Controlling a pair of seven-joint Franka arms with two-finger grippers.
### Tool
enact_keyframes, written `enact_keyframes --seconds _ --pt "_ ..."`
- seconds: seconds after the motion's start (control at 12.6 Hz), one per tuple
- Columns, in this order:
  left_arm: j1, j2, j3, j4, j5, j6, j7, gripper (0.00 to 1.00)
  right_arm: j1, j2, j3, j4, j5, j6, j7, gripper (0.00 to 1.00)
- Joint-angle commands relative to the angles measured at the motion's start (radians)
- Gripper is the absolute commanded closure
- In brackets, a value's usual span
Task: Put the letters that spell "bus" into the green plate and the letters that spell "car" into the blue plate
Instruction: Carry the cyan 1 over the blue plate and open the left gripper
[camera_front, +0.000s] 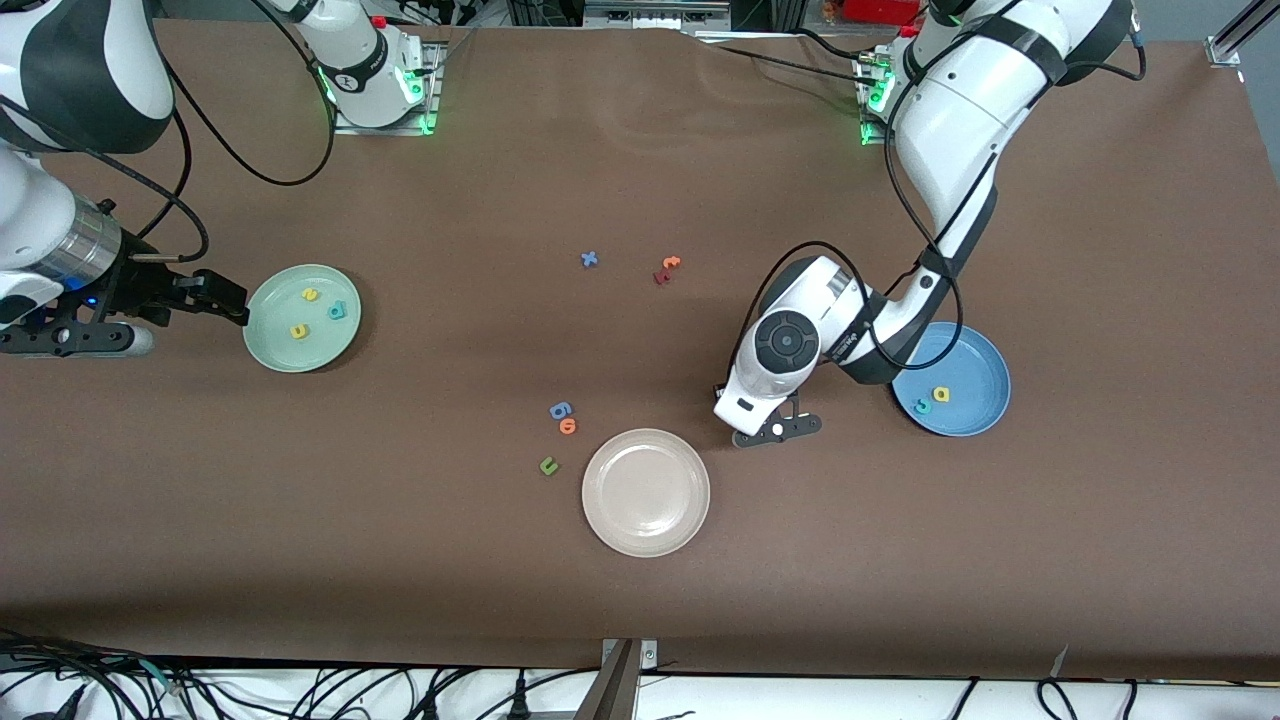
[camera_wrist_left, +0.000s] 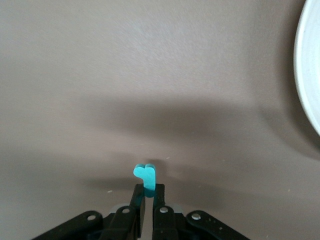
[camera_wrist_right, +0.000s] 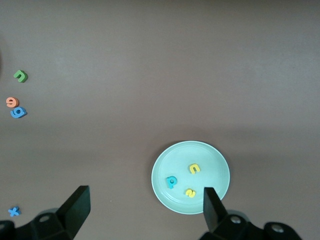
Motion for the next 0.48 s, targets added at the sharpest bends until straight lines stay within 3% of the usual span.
enact_keyframes --seconds 0.0,0.4 --pt "0.018 -0.011 0.007 0.054 0.008 -0.124 0.123 1.00 -0.009 0.011 0.006 0.024 0.003 -0.014 -0.007 0.00" --pt "0.140 -0.019 0.007 0.126 0.011 -0.335 0.365 1.00 -0.006 0.011 0.006 0.023 0.000 -0.014 -0.007 0.00"
